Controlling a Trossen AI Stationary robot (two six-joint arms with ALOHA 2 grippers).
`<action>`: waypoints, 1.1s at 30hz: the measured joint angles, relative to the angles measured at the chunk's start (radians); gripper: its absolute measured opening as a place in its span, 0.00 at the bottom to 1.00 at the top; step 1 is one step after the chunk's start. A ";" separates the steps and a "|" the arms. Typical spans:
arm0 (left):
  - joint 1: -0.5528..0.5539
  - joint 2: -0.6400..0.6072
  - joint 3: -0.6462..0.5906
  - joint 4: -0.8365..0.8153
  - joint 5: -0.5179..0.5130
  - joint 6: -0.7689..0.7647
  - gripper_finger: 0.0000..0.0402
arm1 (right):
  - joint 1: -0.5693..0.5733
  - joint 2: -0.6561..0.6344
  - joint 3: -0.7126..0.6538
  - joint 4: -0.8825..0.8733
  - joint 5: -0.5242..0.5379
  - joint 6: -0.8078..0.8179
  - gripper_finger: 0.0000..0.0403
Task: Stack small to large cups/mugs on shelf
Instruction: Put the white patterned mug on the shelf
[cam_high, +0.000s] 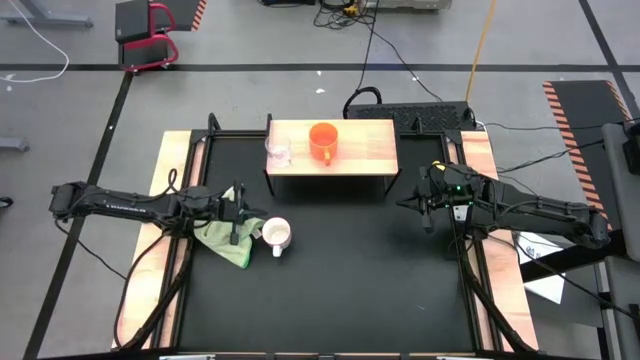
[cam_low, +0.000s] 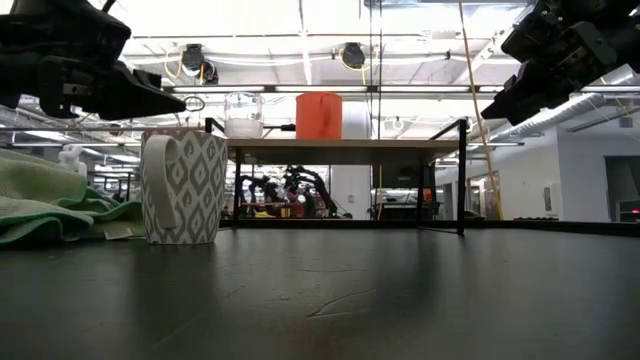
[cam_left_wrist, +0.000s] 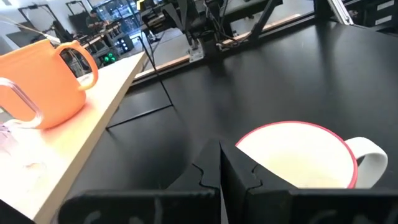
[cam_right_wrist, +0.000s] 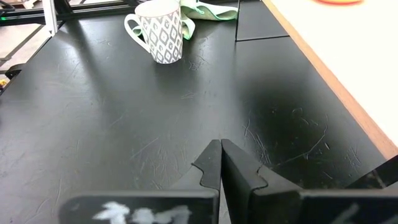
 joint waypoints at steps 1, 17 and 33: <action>0.000 0.000 0.000 0.000 0.000 -0.003 0.00 | 0.000 0.000 0.000 0.001 0.000 0.000 0.00; 0.000 0.000 0.000 -0.003 0.040 0.004 0.00 | 0.000 0.000 0.000 0.002 0.000 -0.004 0.00; -0.001 0.060 0.280 -0.289 0.091 -0.058 0.01 | 0.000 0.000 0.000 0.002 0.000 -0.004 0.00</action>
